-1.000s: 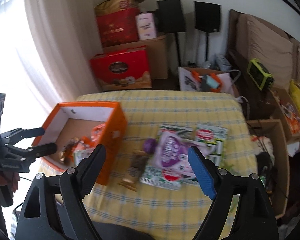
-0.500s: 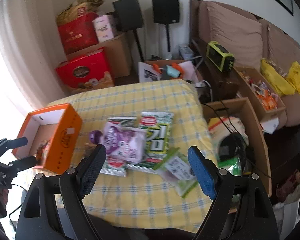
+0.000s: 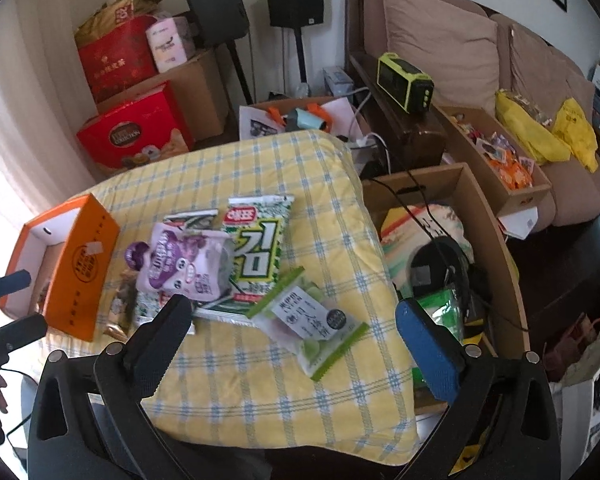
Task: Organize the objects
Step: 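Move both tools out of the orange box back over the snack pile, then close the left tool on a brown wrapped candy while the right tool grasps a green LYFEN mochi packet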
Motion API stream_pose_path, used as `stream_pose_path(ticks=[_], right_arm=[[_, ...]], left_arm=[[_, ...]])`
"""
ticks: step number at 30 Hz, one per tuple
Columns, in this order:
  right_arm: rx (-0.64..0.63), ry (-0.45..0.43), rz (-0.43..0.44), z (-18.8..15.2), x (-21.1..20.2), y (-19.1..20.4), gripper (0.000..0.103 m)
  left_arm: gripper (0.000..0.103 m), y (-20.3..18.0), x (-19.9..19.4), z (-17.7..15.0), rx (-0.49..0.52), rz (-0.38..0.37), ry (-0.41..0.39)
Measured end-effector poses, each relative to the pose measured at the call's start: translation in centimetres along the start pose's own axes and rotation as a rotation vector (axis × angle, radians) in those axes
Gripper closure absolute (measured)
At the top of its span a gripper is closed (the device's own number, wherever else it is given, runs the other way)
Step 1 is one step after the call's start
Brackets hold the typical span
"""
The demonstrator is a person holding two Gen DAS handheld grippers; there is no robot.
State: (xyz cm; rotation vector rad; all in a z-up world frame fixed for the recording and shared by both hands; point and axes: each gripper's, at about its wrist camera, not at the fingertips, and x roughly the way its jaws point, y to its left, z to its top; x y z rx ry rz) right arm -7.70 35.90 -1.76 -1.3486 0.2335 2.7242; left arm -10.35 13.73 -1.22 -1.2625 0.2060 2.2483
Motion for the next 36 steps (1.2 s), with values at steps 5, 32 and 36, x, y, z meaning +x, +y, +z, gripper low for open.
stream_pose_path(ticks=[5, 32, 36], right_arm=[[-0.009, 0.024, -0.006, -0.4, 0.9, -0.8, 0.0], [-0.151, 0.138, 0.084, -0.3, 6.0, -3.2, 0.007], [-0.152, 0.136, 0.076, -0.2, 6.3, -3.3, 0.016]], left_arm=[[0.0, -0.8, 0.7, 0.4, 0.015, 0.002, 0.023], [0.038, -4.0, 7.9, 2.0, 0.179, 0.086, 0.3], [0.053, -3.6, 9.1, 1.8, 0.165, 0.085, 0.341]])
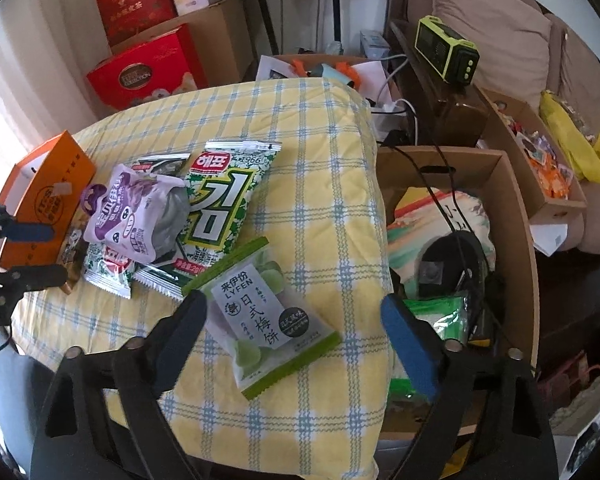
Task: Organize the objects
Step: 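Close the left tool on a brown wrapped candy while the right tool grasps a green LYFEN mochi packet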
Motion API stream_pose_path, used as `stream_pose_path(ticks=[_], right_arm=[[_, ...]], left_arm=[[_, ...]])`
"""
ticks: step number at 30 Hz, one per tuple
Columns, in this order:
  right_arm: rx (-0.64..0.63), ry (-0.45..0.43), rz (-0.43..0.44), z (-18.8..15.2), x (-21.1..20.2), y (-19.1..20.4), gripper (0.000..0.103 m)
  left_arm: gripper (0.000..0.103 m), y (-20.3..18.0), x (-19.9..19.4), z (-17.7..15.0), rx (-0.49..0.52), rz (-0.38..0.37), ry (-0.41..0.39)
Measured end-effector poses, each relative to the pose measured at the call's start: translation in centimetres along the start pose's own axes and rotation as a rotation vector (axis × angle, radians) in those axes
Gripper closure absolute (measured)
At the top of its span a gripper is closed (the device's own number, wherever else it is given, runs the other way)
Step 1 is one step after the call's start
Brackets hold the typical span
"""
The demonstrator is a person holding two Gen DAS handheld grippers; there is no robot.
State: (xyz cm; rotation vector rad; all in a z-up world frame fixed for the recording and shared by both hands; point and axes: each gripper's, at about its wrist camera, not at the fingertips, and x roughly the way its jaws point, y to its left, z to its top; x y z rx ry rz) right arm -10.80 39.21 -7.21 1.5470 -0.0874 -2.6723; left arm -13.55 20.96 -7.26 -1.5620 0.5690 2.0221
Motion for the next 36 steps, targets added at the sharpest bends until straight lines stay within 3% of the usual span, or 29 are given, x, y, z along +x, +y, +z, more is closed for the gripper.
stream_pose_path(ticks=[7, 11, 18, 24, 26, 30, 34, 36], right_arm=[[-0.018, 0.001, 0.011, 0.0, 0.5, 0.4, 0.018], [-0.029, -0.007, 0.025, -0.1, 0.8, 0.8, 0.018], [-0.106, 0.005, 0.012, -0.5, 1.4, 1.9, 0.018], [-0.157, 0.058, 0.006, -0.9, 3.1, 2.5, 0.019], [-0.179, 0.041, 0.001, -1.2, 3.0, 2.8, 0.025], [-0.171, 0.029, -0.004, -1.4, 2.6, 2.8, 0.042], [-0.159, 0.015, -0.003, -1.4, 2.3, 2.7, 0.047], [-0.15, 0.01, -0.001, -1.4, 2.1, 2.7, 0.048]], left_arm=[[0.051, 0.1, 0.6, -0.3, -0.027, 0.032, 0.001], [0.044, -0.5, 0.9, -0.4, -0.011, 0.054, 0.002], [0.045, -1.6, 1.5, -0.5, 0.042, 0.117, 0.016], [0.046, -1.4, 1.6, -0.2, 0.04, 0.105, 0.029], [0.058, -1.7, 1.7, -0.2, 0.061, 0.097, 0.04], [0.067, -2.0, 1.5, -0.3, 0.086, 0.128, 0.043], [0.065, -1.8, 1.4, -0.3, 0.071, 0.108, 0.053], [0.056, -1.7, 1.8, -0.4, 0.07, 0.13, 0.067]])
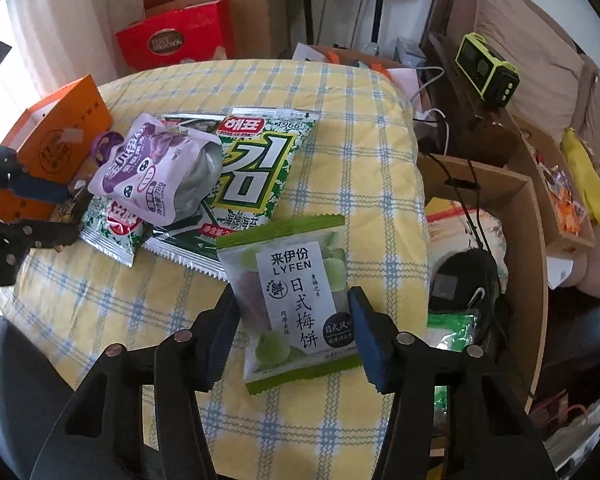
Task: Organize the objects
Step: 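Close the left tool on a brown wrapped candy while the right tool grasps a green LYFEN mochi packet, then lift the brown candy with the left tool while the right tool lifts the mochi packet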
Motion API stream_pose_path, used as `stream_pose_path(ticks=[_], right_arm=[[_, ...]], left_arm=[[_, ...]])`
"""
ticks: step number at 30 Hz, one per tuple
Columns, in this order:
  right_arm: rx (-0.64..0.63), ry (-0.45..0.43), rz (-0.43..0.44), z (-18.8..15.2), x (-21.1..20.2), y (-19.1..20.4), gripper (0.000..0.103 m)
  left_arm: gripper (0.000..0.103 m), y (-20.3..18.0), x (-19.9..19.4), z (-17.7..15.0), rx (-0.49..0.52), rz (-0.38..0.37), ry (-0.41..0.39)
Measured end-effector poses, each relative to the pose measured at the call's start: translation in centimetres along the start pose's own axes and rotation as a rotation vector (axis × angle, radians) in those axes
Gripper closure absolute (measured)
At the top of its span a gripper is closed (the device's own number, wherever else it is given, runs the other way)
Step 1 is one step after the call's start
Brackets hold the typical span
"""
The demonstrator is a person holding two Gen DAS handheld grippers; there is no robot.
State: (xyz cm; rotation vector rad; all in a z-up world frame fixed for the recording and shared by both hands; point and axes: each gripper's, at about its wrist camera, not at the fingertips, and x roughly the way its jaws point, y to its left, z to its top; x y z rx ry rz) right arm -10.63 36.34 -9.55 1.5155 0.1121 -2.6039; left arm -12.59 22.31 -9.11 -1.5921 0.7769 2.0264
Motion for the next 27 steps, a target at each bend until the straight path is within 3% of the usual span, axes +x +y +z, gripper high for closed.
stream_pose_path(ticks=[7, 15, 27], right_arm=[[0.02, -0.008, 0.0, -0.2, -0.4, -0.2, 0.05], [0.053, -0.033, 0.004, -0.4, -1.0, -0.7, 0.052], [0.06, -0.09, 0.036, 0.4, -3.9, 0.3, 0.052]], left_arm=[[0.056, -0.2, 1.2, -0.2, -0.005, 0.033, 0.035], [0.078, 1.5, 0.8, -0.5, -0.059, 0.002, -0.008], [0.082, 2.0, -2.8, -1.9, -0.036, -0.048, -0.114]])
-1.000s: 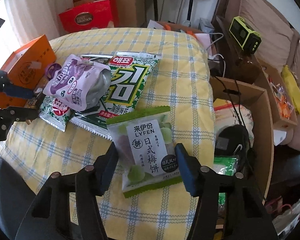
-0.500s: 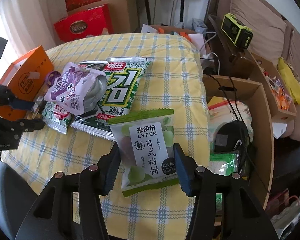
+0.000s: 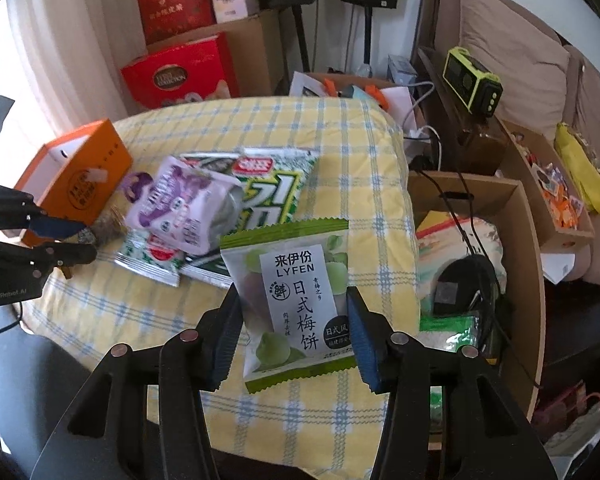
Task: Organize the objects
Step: 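Lift the brown candy with the left tool while the right tool lifts the mochi packet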
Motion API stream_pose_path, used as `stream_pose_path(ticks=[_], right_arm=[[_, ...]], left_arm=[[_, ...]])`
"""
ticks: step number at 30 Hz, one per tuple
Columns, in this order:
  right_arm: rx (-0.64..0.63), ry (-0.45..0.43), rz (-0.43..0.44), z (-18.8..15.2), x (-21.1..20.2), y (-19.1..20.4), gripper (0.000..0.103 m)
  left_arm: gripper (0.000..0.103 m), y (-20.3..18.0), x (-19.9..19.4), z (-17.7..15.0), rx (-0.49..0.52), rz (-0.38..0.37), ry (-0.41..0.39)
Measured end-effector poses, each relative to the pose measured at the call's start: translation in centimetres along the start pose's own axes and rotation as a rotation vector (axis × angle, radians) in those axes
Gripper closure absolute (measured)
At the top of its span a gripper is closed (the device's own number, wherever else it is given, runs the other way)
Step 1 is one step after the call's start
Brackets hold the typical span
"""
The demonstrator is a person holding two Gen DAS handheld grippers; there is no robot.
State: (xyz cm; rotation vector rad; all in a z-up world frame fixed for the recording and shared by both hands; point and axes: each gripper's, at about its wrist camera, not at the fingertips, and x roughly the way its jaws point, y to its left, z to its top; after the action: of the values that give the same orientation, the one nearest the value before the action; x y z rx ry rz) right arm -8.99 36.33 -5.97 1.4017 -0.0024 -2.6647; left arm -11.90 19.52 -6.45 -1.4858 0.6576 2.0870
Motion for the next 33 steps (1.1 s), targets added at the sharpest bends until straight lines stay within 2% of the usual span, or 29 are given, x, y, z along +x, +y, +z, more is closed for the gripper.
stream_pose_path(ticks=[2, 3, 8, 11, 13, 15, 19, 22, 25, 28, 30, 33], right_arm=[[-0.003, -0.011, 0.006, 0.2, -0.6, 0.4, 0.052], [-0.004, -0.018, 0.011, 0.4, -0.9, 0.6, 0.052], [0.001, -0.042, 0.055, 1.2, -2.3, 2.0, 0.052], [-0.012, -0.048, 0.06, 1.6, -2.7, 3.0, 0.052], [-0.015, -0.048, 0.068, 1.6, -2.8, 3.5, 0.052], [-0.016, -0.046, 0.077, 1.6, -2.7, 3.8, 0.052], [-0.017, -0.034, 0.085, 1.4, -2.4, 4.3, 0.052], [-0.016, -0.03, 0.086, 1.1, -2.3, 4.2, 0.052], [-0.01, -0.028, 0.088, 1.0, -2.2, 4.0, 0.052], [-0.009, -0.027, 0.09, 0.9, -2.1, 4.1, 0.052], [-0.011, -0.025, 0.09, 0.8, -2.0, 4.2, 0.052], [-0.014, -0.025, 0.092, 0.8, -1.9, 4.3, 0.052]], left_arm=[[0.085, -0.4, -1.3, 0.0, -0.011, -0.013, -0.027], [0.093, 0.0, -1.6, 0.2, -0.014, -0.016, -0.041], [0.094, 0.7, -3.8, 0.0, -0.02, -0.024, -0.092], [0.094, 0.9, -3.5, -0.3, -0.029, -0.04, -0.068], [0.091, 0.6, -3.2, -0.7, -0.036, -0.05, -0.055], [0.08, -0.1, -2.4, -0.9, -0.034, -0.055, -0.034], [0.078, -1.0, -0.5, -1.2, -0.024, -0.046, 0.019], [0.078, -1.2, 0.9, -1.2, -0.02, -0.015, 0.058], [0.075, -1.6, 1.4, -1.1, -0.002, 0.055, 0.073], [0.065, -2.2, 1.5, -1.2, 0.009, 0.061, 0.077], [0.055, -3.1, 1.8, -1.5, 0.041, 0.102, 0.089], [0.055, -4.6, 2.6, -2.0, 0.104, 0.157, 0.113]])
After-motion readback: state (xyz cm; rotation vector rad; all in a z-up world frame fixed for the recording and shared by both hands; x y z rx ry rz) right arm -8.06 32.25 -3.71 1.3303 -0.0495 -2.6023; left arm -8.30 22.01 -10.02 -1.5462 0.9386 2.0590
